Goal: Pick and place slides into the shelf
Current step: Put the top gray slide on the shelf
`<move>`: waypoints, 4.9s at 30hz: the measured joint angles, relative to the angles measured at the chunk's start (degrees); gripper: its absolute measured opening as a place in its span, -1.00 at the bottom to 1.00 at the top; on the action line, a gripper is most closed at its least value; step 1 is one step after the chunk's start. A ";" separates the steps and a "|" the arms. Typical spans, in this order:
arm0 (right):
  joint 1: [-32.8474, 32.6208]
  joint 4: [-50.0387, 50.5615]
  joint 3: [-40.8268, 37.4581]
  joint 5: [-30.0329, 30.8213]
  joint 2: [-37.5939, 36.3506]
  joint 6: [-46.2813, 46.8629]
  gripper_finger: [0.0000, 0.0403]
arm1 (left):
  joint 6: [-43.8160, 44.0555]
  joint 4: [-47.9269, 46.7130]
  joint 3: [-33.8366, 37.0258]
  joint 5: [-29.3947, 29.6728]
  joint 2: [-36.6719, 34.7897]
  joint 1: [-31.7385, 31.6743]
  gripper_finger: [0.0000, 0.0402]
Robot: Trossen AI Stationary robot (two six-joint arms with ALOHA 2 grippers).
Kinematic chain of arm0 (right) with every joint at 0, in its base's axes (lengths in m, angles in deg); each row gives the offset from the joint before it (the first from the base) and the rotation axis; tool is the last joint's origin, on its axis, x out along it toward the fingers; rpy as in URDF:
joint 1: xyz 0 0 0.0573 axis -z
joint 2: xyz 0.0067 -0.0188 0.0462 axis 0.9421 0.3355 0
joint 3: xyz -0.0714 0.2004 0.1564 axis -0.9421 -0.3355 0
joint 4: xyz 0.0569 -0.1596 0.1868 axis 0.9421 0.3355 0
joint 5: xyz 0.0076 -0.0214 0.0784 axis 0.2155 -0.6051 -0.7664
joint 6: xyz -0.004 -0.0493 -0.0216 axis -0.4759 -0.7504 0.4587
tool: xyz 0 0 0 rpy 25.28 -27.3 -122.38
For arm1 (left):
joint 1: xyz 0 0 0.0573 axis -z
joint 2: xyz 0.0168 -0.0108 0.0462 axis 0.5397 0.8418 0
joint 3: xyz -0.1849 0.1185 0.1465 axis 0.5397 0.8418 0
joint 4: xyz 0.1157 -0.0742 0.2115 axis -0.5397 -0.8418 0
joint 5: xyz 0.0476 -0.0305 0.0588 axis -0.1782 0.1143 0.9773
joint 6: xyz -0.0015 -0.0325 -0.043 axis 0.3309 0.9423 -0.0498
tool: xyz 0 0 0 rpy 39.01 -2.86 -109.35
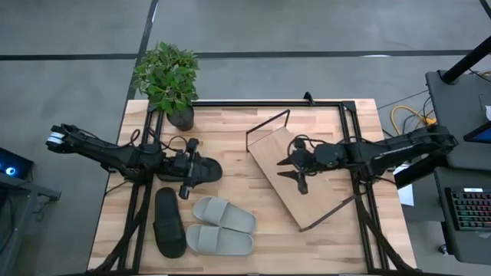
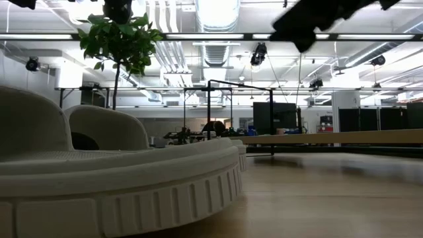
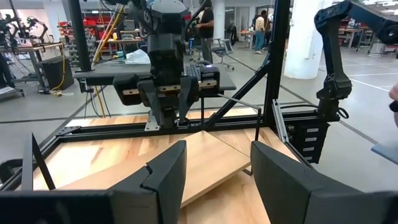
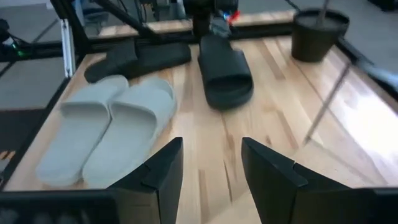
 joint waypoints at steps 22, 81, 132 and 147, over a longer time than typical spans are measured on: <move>-12.75 3.09 20.73 1.79 26.66 -27.48 -0.32 | 1.67 -3.05 0.07 0.64 -1.23 0.00 -0.18; -10.75 -7.32 37.13 11.22 56.00 -46.59 -0.27 | 3.04 -5.75 0.17 0.63 -4.52 0.00 -0.18; -5.40 -9.74 39.19 2.86 59.92 -34.92 -0.95 | 2.97 -5.70 0.28 0.63 -4.09 0.00 -0.18; -5.56 -7.63 39.12 3.30 57.55 -35.38 -0.96 | 2.95 -5.73 0.28 0.63 -4.09 0.00 -0.18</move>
